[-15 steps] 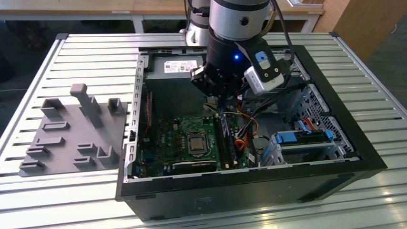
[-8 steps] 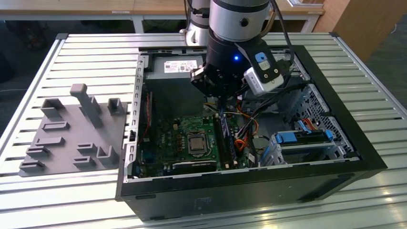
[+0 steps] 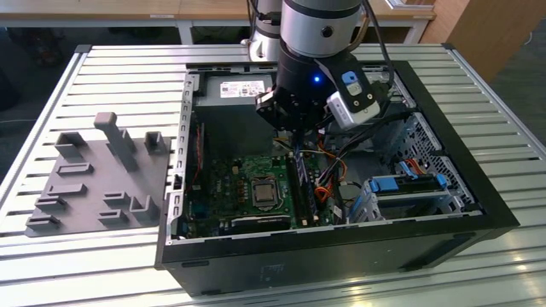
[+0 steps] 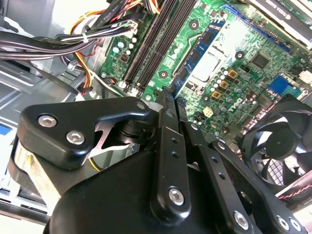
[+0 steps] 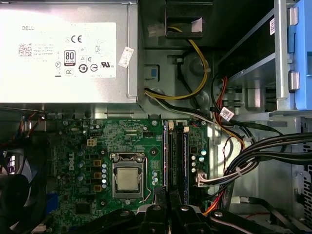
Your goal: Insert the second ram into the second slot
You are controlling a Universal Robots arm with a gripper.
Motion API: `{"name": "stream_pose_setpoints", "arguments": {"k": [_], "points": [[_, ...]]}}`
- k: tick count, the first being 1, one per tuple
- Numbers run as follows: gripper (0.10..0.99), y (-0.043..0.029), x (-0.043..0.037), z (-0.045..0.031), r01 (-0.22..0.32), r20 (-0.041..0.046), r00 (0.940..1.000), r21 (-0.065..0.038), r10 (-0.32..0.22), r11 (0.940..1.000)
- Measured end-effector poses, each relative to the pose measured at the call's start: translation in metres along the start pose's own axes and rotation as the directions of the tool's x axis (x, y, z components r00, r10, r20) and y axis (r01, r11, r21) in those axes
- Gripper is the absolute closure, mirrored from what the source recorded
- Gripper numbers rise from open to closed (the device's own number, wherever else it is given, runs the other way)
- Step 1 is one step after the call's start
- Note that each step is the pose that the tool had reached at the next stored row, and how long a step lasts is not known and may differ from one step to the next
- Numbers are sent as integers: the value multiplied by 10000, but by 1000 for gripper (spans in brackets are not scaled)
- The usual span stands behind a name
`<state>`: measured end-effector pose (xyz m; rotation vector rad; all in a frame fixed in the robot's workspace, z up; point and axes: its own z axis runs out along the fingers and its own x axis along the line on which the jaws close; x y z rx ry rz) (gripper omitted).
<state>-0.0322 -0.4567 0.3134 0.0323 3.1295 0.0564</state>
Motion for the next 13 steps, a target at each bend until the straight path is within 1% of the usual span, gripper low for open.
{"name": "stream_pose_setpoints", "arguments": {"k": [13], "points": [[949, -1, 0, 27, 0, -2, 10000, 1, 0, 10000]]}}
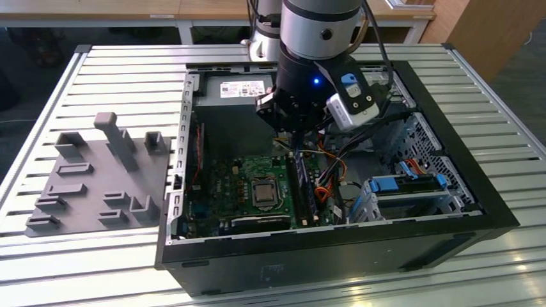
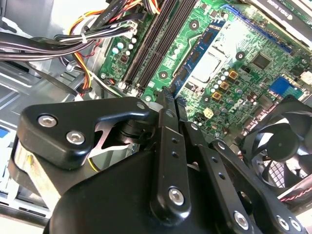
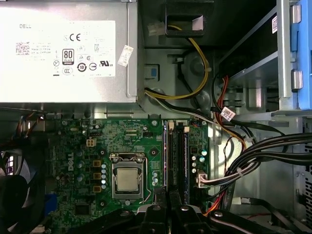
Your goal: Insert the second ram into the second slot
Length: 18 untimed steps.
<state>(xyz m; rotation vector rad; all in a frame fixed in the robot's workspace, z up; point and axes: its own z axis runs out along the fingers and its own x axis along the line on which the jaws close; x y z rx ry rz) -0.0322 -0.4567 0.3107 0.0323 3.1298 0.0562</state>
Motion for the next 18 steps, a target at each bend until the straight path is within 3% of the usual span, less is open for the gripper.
{"name": "stream_pose_setpoints", "arguments": {"k": [2, 18], "points": [[949, -2, 1, 59, 0, 0, 10000, -1, 0, 10000], [949, -3, 1, 97, 0, -2, 10000, -1, 0, 10000]]}}
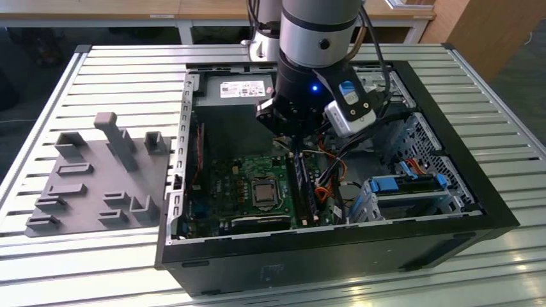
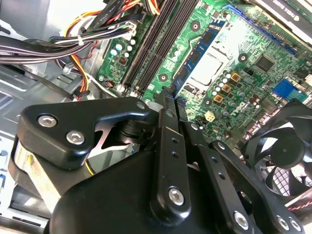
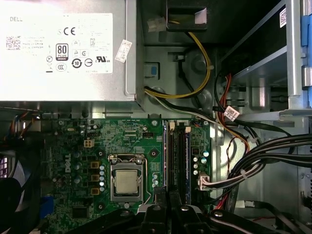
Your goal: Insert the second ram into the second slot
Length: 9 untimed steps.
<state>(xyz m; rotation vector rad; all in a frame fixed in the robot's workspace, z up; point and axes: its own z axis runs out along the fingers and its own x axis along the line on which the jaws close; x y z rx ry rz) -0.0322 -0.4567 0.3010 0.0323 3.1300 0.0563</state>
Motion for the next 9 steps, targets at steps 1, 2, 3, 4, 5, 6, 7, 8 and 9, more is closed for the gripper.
{"name": "stream_pose_setpoints", "arguments": {"k": [1, 2, 3, 4, 5, 6, 7, 8, 9], "points": [[949, 0, 0, 2, 0, 0, 10000, 0, 0, 10000], [949, 0, 0, 6, 0, 0, 10000, 0, 0, 10000], [949, -1, 0, 11, -1, -2, 10000, 0, 1, 10000], [949, -1, 0, 12, 0, -3, 10000, 1, 0, 10000], [949, -1, 0, 14, 0, -3, 10000, 1, 0, 10000], [949, -1, 0, 16, 0, -4, 10000, 0, 0, 10000], [949, -1, 0, 19, 0, -5, 10000, 0, 0, 10000], [949, -1, 0, 22, 0, -7, 10000, -1, 0, 10000], [949, -1, 1, 24, -1, -10, 10000, 0, 1, 10000]]}}
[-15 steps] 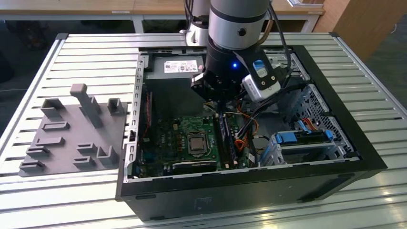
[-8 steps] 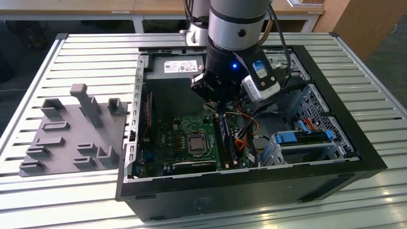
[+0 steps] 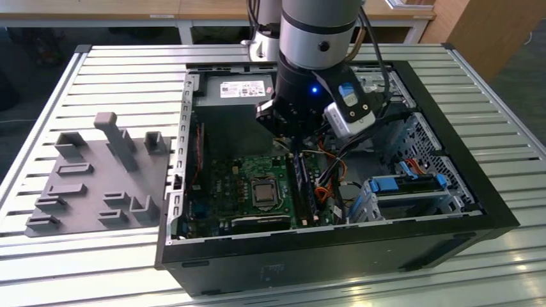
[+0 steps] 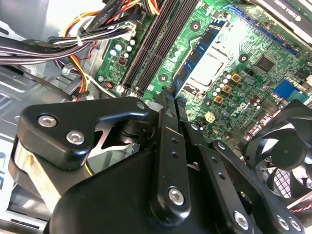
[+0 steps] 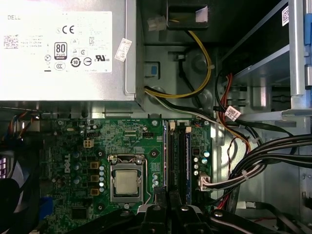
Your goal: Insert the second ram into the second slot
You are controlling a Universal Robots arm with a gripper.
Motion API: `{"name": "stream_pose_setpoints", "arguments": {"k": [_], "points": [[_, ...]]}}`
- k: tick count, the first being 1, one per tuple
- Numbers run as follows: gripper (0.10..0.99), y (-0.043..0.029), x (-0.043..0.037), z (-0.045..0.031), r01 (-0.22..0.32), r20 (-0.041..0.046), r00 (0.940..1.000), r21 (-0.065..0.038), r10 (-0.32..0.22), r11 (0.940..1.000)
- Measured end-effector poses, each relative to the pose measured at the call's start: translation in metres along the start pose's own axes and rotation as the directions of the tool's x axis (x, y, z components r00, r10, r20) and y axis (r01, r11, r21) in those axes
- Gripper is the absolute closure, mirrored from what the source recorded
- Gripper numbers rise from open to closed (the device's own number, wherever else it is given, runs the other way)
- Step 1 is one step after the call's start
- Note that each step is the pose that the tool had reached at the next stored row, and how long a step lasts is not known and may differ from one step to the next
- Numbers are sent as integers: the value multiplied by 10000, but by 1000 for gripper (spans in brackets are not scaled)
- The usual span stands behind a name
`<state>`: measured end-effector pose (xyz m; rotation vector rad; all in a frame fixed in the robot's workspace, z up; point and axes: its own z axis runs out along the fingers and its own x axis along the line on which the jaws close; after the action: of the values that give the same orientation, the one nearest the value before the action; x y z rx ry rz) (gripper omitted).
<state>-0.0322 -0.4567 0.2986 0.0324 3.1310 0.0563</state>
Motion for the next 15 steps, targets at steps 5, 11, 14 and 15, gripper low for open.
{"name": "stream_pose_setpoints", "arguments": {"k": [5, 11, 14, 15], "points": [[949, 0, 0, 13, 0, -6, 10000, 0, 0, 10000], [949, -1, 0, 25, 0, -8, 10000, 1, 0, 10000], [949, -1, 0, 30, 0, -10, 10000, 0, 0, 10000], [949, -2, 0, 54, 0, -12, 10000, 0, 0, 10000]]}}
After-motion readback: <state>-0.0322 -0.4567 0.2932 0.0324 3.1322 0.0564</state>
